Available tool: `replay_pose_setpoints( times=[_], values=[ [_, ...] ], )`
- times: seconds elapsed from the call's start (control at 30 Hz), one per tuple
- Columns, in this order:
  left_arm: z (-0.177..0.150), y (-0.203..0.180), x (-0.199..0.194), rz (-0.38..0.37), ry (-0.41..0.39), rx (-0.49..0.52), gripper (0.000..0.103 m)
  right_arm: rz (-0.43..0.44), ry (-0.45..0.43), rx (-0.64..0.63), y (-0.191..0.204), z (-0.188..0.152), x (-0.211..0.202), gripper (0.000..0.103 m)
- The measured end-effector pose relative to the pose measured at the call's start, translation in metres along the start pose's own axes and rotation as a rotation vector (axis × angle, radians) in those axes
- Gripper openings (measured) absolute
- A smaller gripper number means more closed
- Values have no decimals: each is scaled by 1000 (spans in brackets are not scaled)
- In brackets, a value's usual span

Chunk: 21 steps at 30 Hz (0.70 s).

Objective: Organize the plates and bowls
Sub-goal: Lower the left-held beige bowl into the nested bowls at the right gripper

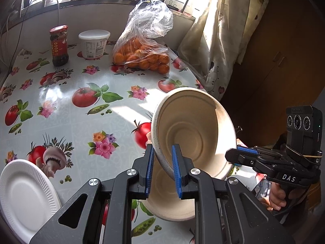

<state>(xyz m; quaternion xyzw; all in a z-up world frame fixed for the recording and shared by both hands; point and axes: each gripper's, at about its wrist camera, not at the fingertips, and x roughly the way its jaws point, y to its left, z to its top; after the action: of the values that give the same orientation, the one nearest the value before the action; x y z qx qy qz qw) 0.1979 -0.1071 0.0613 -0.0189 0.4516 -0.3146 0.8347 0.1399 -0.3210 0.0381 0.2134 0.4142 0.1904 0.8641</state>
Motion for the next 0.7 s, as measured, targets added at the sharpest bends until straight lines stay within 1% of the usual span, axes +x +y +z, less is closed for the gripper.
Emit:
replay_pose_setpoints(
  times=[0.37,0.7],
  values=[
    [-22,7,-3,2,3,-26,19,22,25,11,6,-19,4,20],
    [-40,12,1,-3,18,-51,19,23,55,24,5,-32,9,20]
  ],
)
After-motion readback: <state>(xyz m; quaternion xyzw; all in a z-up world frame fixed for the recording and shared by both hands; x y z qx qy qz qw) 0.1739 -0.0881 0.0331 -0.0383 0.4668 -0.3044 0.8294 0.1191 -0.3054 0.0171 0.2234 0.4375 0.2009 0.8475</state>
